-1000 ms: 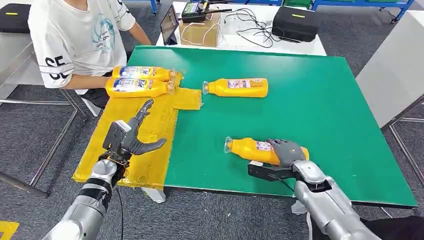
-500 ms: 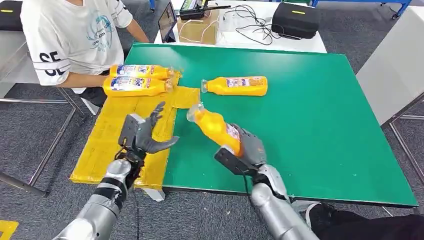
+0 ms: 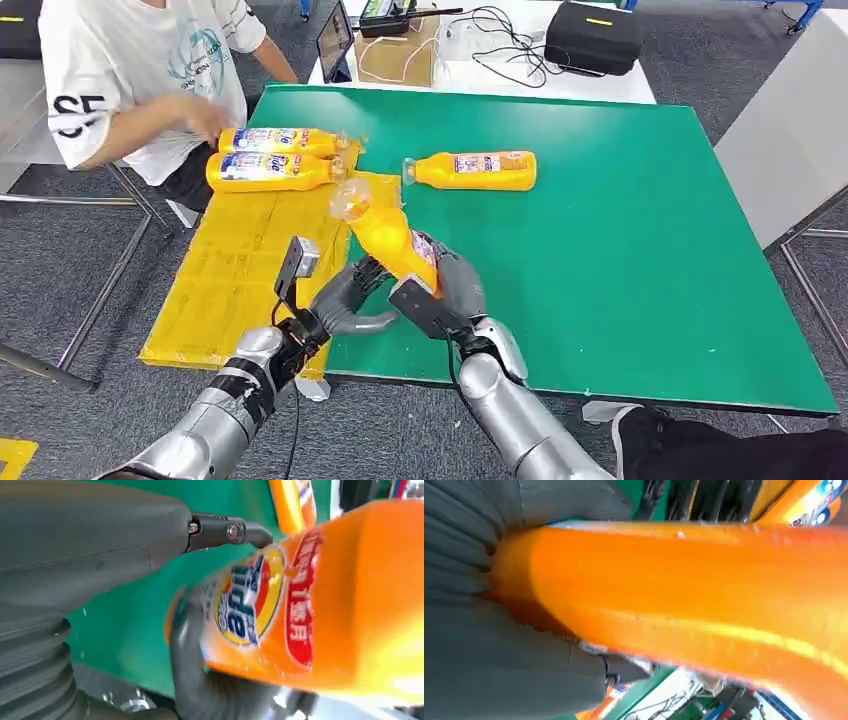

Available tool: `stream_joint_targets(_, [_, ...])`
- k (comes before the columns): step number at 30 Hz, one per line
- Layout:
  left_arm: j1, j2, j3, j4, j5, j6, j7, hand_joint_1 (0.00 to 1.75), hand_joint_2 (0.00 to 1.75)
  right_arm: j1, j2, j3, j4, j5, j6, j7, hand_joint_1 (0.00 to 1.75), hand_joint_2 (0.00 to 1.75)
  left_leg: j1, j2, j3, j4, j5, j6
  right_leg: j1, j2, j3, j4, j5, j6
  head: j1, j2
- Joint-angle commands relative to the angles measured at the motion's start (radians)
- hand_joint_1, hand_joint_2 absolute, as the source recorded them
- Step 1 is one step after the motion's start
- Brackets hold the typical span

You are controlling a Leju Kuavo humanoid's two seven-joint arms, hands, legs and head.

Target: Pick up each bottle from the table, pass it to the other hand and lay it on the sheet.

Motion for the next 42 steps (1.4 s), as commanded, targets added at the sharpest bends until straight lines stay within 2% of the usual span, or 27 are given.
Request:
stream_joint_targets(1, [-0.026,-0.005,-0.091,-0.041,0.064,0.02,0.024,0.0,1.75,-0.073,0.031,0.058,0.177,-0.008,0.037,0.001,1.75,1.75,0.001,0.0,0.003,0.001,-0.002,-0.001,0.001,-0.001,0.003,0.001,-0.002,-0.001,0.0,0.0])
stream_joint_targets(5, [-0.028,-0.003,-0.091,-0.039,0.066,0.026,0.022,0.0,1.75,-0.073,0.042,0.059,0.189,-0.01,0.039,0.004,1.75,1.75,0.001,0.0,0.002,0.0,-0.001,-0.001,0.001,0.0,0.002,0.0,-0.001,-0.001,0.0,0.0])
stream_joint_targets(11, [-0.009,-0.02,-0.057,-0.104,0.047,0.189,-0.05,0.0,1.75,-0.056,0.088,0.114,0.234,0.01,0.062,0.01,1.75,1.75,0.001,0.0,0.004,0.001,-0.003,-0.001,0.001,-0.001,0.004,0.001,-0.003,-0.002,0.0,0.0])
stream_joint_targets(19, [-0.009,-0.019,-0.055,-0.108,0.047,0.19,-0.05,0.0,1.75,-0.056,0.088,0.115,0.234,0.012,0.06,0.011,1.75,1.75,0.001,0.0,0.001,0.0,-0.001,0.0,0.001,-0.001,0.001,0.0,-0.001,-0.001,0.0,0.0])
stream_joint_targets(23, [-0.016,-0.027,-0.049,-0.116,-0.03,0.362,-0.081,0.0,1.75,-0.054,0.097,0.134,0.242,0.012,0.068,0.023,1.75,1.75,0.002,-0.002,0.004,0.001,-0.003,-0.001,0.002,-0.004,0.005,0.001,-0.004,-0.002,0.0,0.0])
stream_joint_targets(28, [-0.015,-0.041,0.003,-0.122,-0.011,0.382,-0.091,0.0,1.75,-0.055,0.095,0.164,0.245,0.03,0.07,0.041,1.75,1.75,0.001,-0.001,0.001,0.0,-0.001,-0.001,0.001,-0.002,0.002,0.0,-0.002,-0.001,0.0,0.0])
stream_joint_targets(31, [-0.013,-0.04,0.011,-0.134,0.007,0.33,-0.088,0.0,1.75,-0.063,0.093,0.179,0.258,0.04,0.075,0.054,1.75,1.75,0.001,-0.001,0.0,0.0,-0.001,-0.001,0.001,-0.001,0.001,0.0,-0.001,-0.001,0.0,0.0])
stream_joint_targets(32, [-0.01,-0.039,0.018,-0.139,0.027,0.288,-0.084,1.75,1.75,-0.073,0.093,0.185,0.268,0.047,0.073,0.06,1.75,1.75,0.001,-0.001,0.003,0.001,-0.002,-0.001,0.002,-0.002,0.003,0.0,-0.003,-0.002,0.0,0.0])
stream_joint_targets(33, [-0.008,-0.035,0.017,-0.139,0.043,0.249,-0.081,1.75,1.75,-0.078,0.094,0.183,0.271,0.043,0.073,0.056,1.75,1.75,0.001,-0.001,0.001,0.0,-0.001,-0.001,0.001,-0.002,0.001,0.0,-0.001,-0.001,0.0,0.0])
stream_joint_targets(34, [-0.005,-0.035,0.018,-0.144,0.031,0.261,-0.086,1.75,1.75,-0.084,0.094,0.18,0.273,0.043,0.066,0.06,1.2,1.75,0.001,-0.001,0.003,0.001,-0.002,-0.001,0.002,-0.003,0.003,0.0,-0.003,-0.002,0.0,0.0])
stream_joint_targets(35, [-0.001,-0.038,0.024,-0.152,0.028,0.268,-0.088,1.75,1.75,-0.089,0.092,0.178,0.273,0.044,0.058,0.067,0.03,1.75,0.001,-0.001,0.001,0.001,-0.001,-0.001,0.001,-0.002,0.001,0.0,-0.002,-0.001,0.0,0.0])
stream_joint_targets(42, [0.018,-0.048,0.088,-0.208,0.111,0.244,-0.057,1.75,1.75,-0.09,0.077,0.133,0.257,0.016,0.033,0.067,0.0,1.75,0.001,0.0,0.002,0.001,-0.002,-0.001,0.001,-0.002,0.002,0.0,-0.002,-0.001,0.0,0.0])
